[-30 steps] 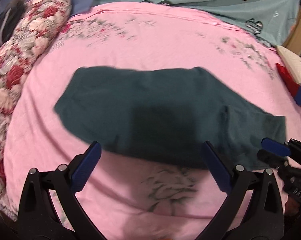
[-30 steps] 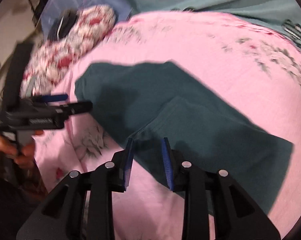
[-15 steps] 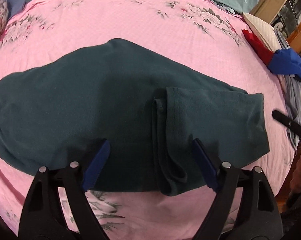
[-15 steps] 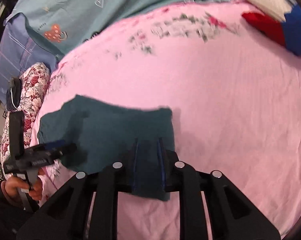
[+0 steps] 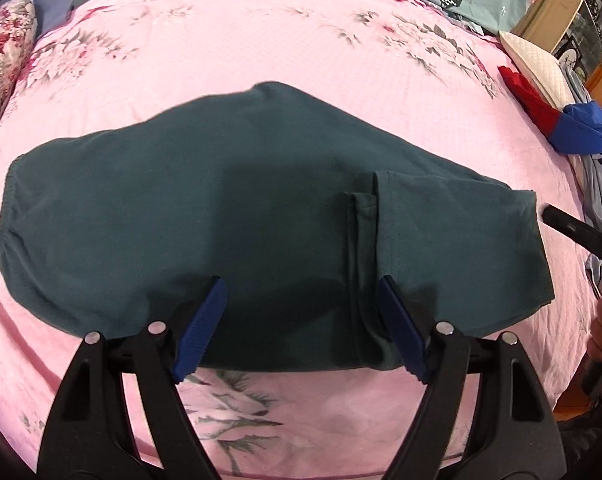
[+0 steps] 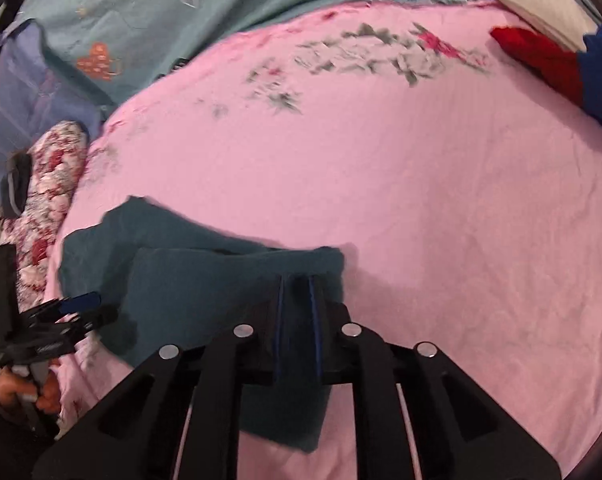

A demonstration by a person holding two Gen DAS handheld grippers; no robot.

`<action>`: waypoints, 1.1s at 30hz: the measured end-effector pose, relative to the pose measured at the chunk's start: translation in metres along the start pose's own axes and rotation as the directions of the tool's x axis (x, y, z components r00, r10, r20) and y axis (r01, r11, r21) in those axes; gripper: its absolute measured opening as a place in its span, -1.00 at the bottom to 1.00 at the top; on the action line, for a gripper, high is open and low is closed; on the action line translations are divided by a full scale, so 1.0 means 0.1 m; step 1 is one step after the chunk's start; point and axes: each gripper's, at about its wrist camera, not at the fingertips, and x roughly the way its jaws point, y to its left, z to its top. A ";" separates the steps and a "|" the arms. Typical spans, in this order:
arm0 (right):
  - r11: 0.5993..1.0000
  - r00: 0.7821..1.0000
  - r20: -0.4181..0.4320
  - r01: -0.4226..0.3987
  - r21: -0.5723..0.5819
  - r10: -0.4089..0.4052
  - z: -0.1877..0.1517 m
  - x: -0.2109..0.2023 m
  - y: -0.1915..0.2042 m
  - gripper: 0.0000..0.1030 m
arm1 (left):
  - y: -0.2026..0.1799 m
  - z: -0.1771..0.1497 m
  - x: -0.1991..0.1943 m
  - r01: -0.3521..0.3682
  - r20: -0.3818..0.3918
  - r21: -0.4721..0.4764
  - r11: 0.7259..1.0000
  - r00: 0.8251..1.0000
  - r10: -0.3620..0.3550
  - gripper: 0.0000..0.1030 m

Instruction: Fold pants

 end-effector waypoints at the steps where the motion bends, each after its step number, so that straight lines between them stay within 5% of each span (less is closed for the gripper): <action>1: 0.999 0.999 -0.009 -0.034 -0.028 0.034 -0.05 -0.08 0.06 -0.76 | -0.01 0.01 -0.03 -0.001 0.012 0.000 1.000 1.000 0.001 0.52; 3: 0.993 0.994 -0.069 -0.085 -0.076 0.080 -0.19 -0.11 0.13 -0.76 | -0.05 0.01 -0.11 0.005 0.046 0.016 1.000 0.999 -0.006 0.53; 6: 0.991 0.982 -0.184 0.010 -0.134 -0.034 -0.44 0.07 0.09 -0.75 | -0.17 0.04 -0.10 0.011 0.067 0.064 0.998 0.998 -0.016 0.56; 10: 0.992 0.982 -0.184 0.017 -0.124 -0.039 -0.48 0.02 0.05 -0.76 | -0.25 0.00 0.19 -0.077 0.006 0.117 0.990 0.997 0.077 0.63; 14: 0.981 0.988 -0.150 0.019 -0.192 -0.048 -0.40 -0.06 0.22 -0.72 | -0.23 0.00 0.08 -0.088 0.033 0.112 0.990 0.996 0.085 0.61; 24: 0.949 0.978 -0.207 -0.048 -0.312 -0.018 -0.36 0.23 0.31 -0.25 | 0.02 -0.23 -0.05 -0.247 0.003 -0.008 0.969 0.969 0.247 0.67; 29: 0.934 0.974 -0.223 -0.041 -0.355 -0.041 -0.36 0.23 0.48 -0.13 | 0.47 -0.26 -0.55 -0.336 0.056 -0.101 0.936 0.938 0.343 0.83; 33: 0.914 0.985 -0.165 -0.105 -0.392 0.042 -0.30 0.12 0.97 -0.13 | 1.14 -0.15 -0.88 -0.364 0.081 -0.165 0.917 0.921 0.381 0.85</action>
